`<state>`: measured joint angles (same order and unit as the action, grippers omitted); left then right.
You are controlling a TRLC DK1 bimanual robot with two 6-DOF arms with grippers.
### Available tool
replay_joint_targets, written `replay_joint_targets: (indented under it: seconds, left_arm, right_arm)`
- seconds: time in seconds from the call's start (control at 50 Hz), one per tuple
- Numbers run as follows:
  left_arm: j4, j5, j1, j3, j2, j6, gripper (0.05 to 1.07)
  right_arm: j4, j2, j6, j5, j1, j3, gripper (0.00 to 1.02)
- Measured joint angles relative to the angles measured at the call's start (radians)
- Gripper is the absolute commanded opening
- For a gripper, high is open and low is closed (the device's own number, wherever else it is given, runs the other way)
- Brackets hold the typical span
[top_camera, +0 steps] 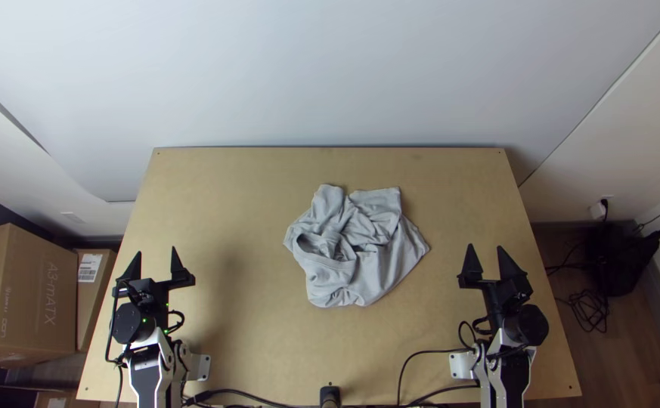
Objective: Fold the t-shirt
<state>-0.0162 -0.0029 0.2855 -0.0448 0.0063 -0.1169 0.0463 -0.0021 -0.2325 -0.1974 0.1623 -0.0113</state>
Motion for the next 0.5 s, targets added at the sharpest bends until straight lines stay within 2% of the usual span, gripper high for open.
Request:
replay_joint_targets:
  seconds: [0.22, 0.5]
  left_arm:
    - [0.077, 0.0, 0.037, -0.029, 0.0, -0.015, 1.03]
    - [0.202, 0.0, 0.037, -0.196, 0.119, -0.005, 1.03]
  right_arm:
    - [-0.013, 0.0, -0.034, 0.004, -0.007, -0.014, 0.98]
    - [-0.009, 0.006, -0.053, 0.007, -0.067, -0.193, 0.98]
